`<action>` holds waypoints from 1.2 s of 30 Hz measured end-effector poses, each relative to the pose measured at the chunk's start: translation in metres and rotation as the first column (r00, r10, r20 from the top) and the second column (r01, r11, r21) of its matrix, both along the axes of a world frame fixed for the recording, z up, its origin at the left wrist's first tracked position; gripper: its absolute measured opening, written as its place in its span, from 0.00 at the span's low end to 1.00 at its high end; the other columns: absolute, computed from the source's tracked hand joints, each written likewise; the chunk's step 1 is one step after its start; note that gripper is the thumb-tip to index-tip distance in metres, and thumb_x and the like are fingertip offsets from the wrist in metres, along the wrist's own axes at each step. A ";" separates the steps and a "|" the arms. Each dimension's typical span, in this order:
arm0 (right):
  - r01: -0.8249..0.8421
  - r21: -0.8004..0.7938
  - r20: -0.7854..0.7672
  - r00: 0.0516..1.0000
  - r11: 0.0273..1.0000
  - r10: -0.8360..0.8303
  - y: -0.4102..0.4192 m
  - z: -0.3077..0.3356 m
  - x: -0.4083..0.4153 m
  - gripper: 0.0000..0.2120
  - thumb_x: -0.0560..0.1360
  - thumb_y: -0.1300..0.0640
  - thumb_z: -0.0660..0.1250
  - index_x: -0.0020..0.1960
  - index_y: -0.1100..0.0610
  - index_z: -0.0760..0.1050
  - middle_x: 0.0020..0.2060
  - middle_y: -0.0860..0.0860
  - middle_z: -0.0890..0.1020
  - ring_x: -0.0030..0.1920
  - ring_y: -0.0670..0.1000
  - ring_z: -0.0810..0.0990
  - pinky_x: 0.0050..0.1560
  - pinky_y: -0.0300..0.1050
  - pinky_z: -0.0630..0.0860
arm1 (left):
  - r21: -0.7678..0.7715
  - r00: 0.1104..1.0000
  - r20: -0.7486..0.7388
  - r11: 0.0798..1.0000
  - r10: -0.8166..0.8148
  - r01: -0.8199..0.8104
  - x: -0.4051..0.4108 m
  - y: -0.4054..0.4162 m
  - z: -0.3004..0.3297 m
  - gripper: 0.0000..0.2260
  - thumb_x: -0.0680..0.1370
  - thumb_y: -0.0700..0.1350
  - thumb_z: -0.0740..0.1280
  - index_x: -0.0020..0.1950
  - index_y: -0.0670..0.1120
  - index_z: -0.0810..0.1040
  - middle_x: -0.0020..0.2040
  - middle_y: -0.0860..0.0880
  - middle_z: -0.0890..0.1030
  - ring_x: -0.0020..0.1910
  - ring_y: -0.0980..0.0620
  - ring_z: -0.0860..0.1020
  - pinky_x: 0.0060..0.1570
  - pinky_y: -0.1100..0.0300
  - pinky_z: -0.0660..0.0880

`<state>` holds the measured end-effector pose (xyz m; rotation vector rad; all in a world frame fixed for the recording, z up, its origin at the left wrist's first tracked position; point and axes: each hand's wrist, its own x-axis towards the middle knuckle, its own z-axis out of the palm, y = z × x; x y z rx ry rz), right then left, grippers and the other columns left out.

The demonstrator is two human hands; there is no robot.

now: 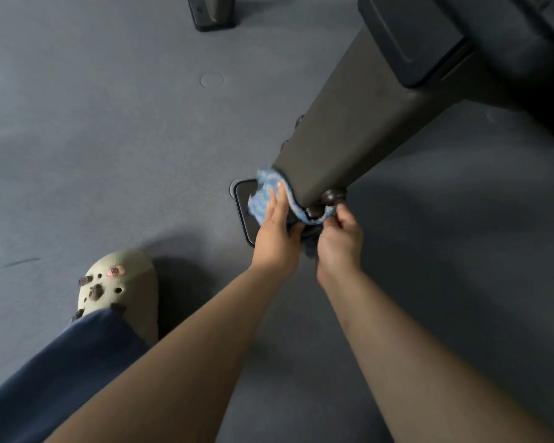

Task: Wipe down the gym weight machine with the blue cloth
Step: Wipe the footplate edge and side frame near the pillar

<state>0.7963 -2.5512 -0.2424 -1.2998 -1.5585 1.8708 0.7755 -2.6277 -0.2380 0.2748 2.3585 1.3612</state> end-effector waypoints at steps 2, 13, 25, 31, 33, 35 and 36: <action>-0.052 -0.011 -0.064 0.997 0.999 0.051 0.003 -0.002 -0.003 0.16 0.79 0.69 0.54 0.56 0.56 0.76 0.52 0.53 0.81 0.51 0.49 0.78 0.56 0.45 0.74 | 0.018 0.991 -0.108 0.997 -0.078 0.081 -0.005 -0.003 -0.003 0.33 0.78 0.36 0.63 0.76 0.48 0.47 0.77 0.50 0.48 0.74 0.59 0.48 0.61 0.81 0.48; -0.099 -0.572 -0.146 0.989 0.814 0.018 0.005 -0.012 -0.019 0.15 0.78 0.69 0.54 0.43 0.55 0.75 0.32 0.48 0.82 0.37 0.49 0.77 0.42 0.42 0.75 | -0.147 0.995 0.087 0.987 -0.044 0.057 -0.020 -0.003 -0.027 0.36 0.79 0.40 0.63 0.77 0.44 0.41 0.78 0.44 0.46 0.76 0.48 0.49 0.70 0.62 0.50; -0.094 -0.541 -0.080 0.995 0.836 0.060 0.004 0.030 -0.003 0.20 0.75 0.77 0.43 0.45 0.61 0.71 0.38 0.61 0.74 0.34 0.56 0.73 0.40 0.36 0.75 | 0.243 0.478 0.823 0.570 0.307 -0.785 -0.001 0.024 0.013 0.16 0.82 0.36 0.49 0.66 0.32 0.67 0.37 0.39 0.81 0.32 0.52 0.81 0.32 0.67 0.75; -0.174 -0.459 -0.082 0.985 0.871 0.153 0.013 0.057 0.013 0.19 0.78 0.73 0.48 0.49 0.56 0.74 0.35 0.54 0.76 0.30 0.50 0.73 0.27 0.35 0.70 | 0.200 0.531 0.783 0.678 0.323 -0.707 0.007 0.036 0.051 0.16 0.82 0.42 0.49 0.40 0.35 0.68 0.21 0.47 0.73 0.15 0.53 0.70 0.18 0.73 0.64; -0.187 -0.422 -0.035 0.981 0.887 0.191 0.017 0.065 0.015 0.19 0.77 0.73 0.49 0.45 0.55 0.74 0.33 0.55 0.74 0.27 0.50 0.70 0.24 0.35 0.66 | 0.220 0.580 0.759 0.723 0.295 -0.655 0.013 0.036 0.066 0.16 0.82 0.44 0.51 0.52 0.33 0.71 0.20 0.48 0.70 0.16 0.52 0.70 0.19 0.71 0.63; -0.182 -0.378 -0.001 0.981 0.908 0.196 0.024 0.082 0.018 0.18 0.77 0.73 0.49 0.47 0.58 0.74 0.29 0.58 0.73 0.20 0.50 0.69 0.20 0.33 0.61 | 0.271 0.644 0.713 0.738 0.278 -0.618 0.015 0.035 0.079 0.16 0.82 0.40 0.49 0.40 0.32 0.67 0.21 0.46 0.71 0.17 0.50 0.69 0.20 0.70 0.62; -0.176 -0.371 0.002 0.982 0.912 0.190 0.028 0.092 0.020 0.16 0.78 0.72 0.49 0.51 0.60 0.74 0.26 0.59 0.74 0.17 0.48 0.69 0.19 0.32 0.60 | 0.285 0.655 0.707 0.741 0.266 -0.608 0.014 0.037 0.088 0.17 0.81 0.37 0.47 0.34 0.39 0.64 0.21 0.46 0.70 0.16 0.50 0.67 0.20 0.71 0.62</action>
